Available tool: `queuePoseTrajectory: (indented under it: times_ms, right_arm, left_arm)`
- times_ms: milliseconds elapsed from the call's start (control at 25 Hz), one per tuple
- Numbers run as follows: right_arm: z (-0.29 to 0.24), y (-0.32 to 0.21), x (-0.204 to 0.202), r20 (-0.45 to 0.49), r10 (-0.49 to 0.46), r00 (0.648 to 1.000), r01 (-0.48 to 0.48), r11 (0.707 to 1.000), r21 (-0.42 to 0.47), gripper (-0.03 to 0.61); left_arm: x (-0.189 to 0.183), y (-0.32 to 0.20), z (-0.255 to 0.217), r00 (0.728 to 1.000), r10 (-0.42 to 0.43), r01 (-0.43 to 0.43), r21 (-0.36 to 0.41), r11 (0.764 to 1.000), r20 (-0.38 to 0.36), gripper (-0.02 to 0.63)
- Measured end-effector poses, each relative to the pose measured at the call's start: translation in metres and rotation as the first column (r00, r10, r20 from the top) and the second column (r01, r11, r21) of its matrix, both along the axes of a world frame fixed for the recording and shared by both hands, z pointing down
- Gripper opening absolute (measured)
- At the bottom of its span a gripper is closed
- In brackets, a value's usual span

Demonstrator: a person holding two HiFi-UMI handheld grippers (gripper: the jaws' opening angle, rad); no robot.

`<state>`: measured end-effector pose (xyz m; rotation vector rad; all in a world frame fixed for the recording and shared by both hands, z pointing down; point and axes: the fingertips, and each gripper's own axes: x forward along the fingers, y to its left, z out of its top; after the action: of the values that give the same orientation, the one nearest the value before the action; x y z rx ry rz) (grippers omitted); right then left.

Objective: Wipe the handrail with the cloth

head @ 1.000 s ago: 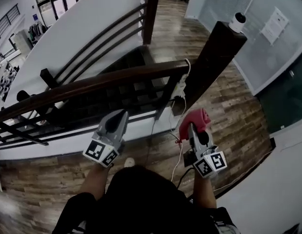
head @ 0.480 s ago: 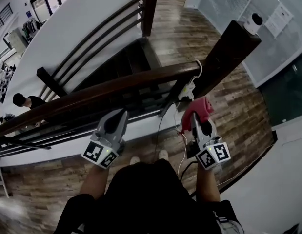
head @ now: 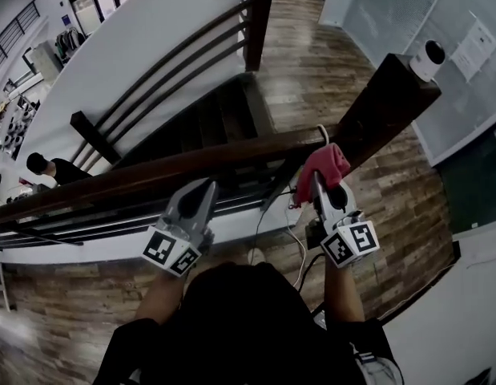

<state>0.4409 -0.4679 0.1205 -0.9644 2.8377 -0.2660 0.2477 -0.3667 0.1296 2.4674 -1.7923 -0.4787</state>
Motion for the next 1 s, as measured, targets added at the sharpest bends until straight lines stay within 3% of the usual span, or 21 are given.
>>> queuePoseTrajectory:
  times_ms: [240, 480, 840, 1000]
  right_arm:
    - [0.005, -0.058, 0.002, -0.044, 0.012, 0.999, -0.013, 1.0, -0.006, 0.052]
    - [0.011, -0.102, 0.003, -0.172, 0.046, 0.984, -0.04, 0.998, 0.039, 0.052]
    - [0.047, -0.132, -0.023, -0.36, -0.015, 0.933, 0.021, 1.0, 0.012, 0.052]
    - [0.062, -0.135, -0.036, -0.477, -0.051, 0.877, 0.06, 0.998, 0.003, 0.052]
  left_arm:
    - [0.008, -0.026, -0.004, 0.999, -0.038, 0.038, 0.003, 0.999, 0.025, 0.0]
    - [0.012, -0.042, 0.0, 0.996, -0.087, 0.087, 0.0, 0.996, 0.025, 0.0]
    - [0.018, -0.047, 0.007, 0.986, -0.164, 0.165, -0.036, 0.986, 0.014, 0.0]
    - [0.02, -0.042, 0.013, 0.978, -0.21, 0.21, -0.062, 0.976, 0.004, 0.0]
